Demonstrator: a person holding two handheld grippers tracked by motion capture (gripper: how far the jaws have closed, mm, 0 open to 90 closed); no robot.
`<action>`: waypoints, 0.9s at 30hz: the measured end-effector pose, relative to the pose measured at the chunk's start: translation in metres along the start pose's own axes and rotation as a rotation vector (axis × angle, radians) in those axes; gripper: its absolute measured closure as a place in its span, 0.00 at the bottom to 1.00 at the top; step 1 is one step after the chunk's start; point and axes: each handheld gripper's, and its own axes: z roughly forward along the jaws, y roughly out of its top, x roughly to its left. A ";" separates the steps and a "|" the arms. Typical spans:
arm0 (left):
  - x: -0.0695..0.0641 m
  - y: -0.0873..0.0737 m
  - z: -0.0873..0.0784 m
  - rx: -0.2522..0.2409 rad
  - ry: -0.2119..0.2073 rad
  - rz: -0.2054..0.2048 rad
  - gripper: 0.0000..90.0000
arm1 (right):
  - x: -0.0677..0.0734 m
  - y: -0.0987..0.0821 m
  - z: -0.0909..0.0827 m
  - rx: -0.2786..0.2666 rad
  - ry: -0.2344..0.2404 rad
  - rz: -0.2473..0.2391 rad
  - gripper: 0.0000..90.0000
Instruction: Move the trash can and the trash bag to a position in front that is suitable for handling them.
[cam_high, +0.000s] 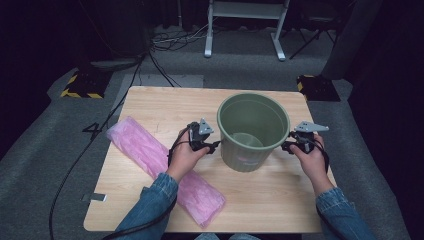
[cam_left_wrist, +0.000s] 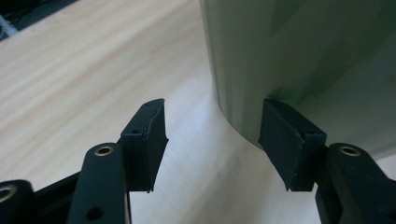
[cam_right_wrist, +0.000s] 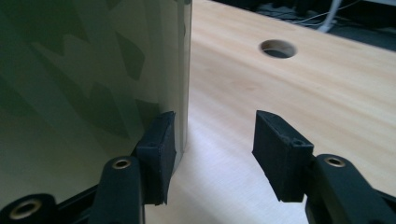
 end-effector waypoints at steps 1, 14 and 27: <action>-0.004 -0.004 -0.004 0.001 -0.007 -0.003 0.46 | 0.004 -0.002 -0.002 0.004 0.011 -0.003 0.52; -0.048 -0.034 -0.042 -0.056 -0.122 -0.005 0.38 | 0.054 -0.019 -0.032 0.030 0.126 -0.054 0.43; 0.004 -0.022 -0.028 -0.084 0.045 -0.079 0.36 | 0.018 -0.001 -0.006 0.052 0.006 -0.001 0.54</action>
